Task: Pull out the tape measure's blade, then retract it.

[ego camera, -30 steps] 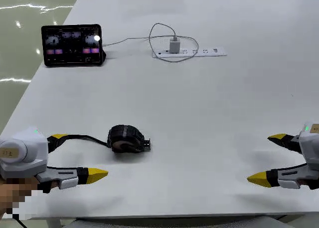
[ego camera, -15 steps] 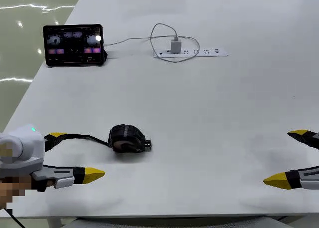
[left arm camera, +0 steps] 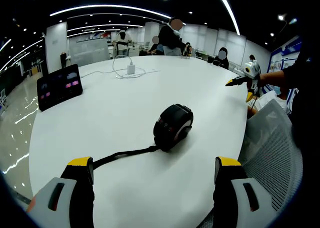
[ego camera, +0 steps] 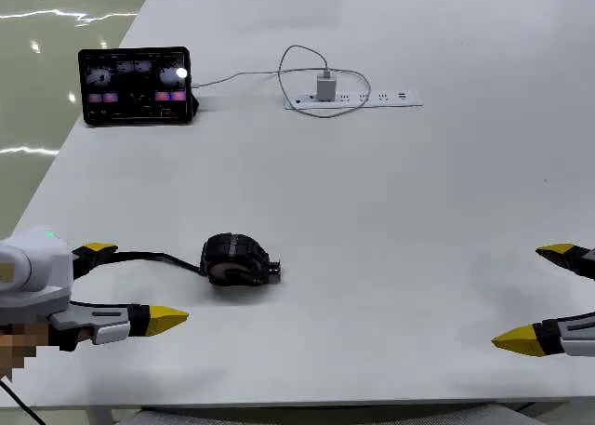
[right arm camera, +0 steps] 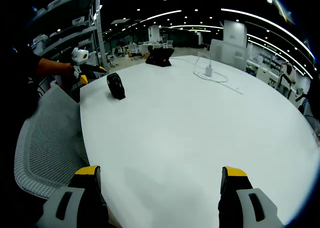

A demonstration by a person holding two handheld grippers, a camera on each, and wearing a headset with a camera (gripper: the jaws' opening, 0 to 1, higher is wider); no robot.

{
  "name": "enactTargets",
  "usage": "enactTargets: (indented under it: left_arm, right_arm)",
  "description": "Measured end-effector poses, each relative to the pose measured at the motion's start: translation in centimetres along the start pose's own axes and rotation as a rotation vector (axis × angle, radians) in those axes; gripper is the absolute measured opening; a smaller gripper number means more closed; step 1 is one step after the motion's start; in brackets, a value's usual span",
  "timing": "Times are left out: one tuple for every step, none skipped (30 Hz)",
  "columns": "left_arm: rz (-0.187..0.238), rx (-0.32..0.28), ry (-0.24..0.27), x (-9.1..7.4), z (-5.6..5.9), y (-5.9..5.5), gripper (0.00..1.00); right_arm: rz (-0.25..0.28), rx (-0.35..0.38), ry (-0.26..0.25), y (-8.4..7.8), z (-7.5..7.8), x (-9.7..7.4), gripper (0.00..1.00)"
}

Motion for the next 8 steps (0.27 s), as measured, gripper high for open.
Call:
enactTargets:
  left_arm:
    - [-0.002, 0.007, 0.008, -0.06, -0.11, -0.02, 0.99]
    - [-0.007, 0.005, 0.004, -0.09, -0.07, -0.09, 0.99]
    - [-0.009, 0.002, 0.002, -0.11, -0.06, -0.15, 0.99]
    - [-0.01, 0.007, 0.008, -0.15, -0.16, -0.18, 0.99]
    - [-0.015, 0.003, 0.002, -0.17, -0.1, -0.24, 0.99]
    - [-0.014, 0.003, 0.002, -0.2, -0.11, -0.23, 0.99]
    - [-0.014, 0.006, 0.004, -0.22, -0.19, -0.23, 0.99]
    - [-0.018, 0.002, 0.0, -0.24, -0.21, -0.27, 0.99]
  right_arm:
    - [0.003, 0.001, -0.003, 0.0, 0.1, -0.03, 0.99]
    - [0.005, 0.001, -0.007, 0.02, 0.19, -0.05, 0.99]
    - [0.005, 0.003, -0.007, 0.03, 0.23, -0.07, 0.99]
    - [0.005, 0.01, -0.005, 0.08, 0.23, -0.12, 0.99]
    - [0.006, 0.009, -0.005, 0.11, 0.23, -0.13, 0.99]
    - [0.006, 0.004, -0.006, 0.12, 0.29, -0.14, 0.99]
    - [0.005, 0.004, -0.006, 0.11, 0.34, -0.14, 0.99]
    - [0.002, 0.004, -0.006, 0.12, 0.39, -0.16, 0.99]
Point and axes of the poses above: the centre of the closed fingertips' face, and the gripper's own axes: x roughly forward along the fingers, z roughly to its right, y roughly out of its top, the point moved 4 cm from there along -x, roughly backward along the fingers, and after that the axes turned 7 degrees about -y, right-handed, at the moved point
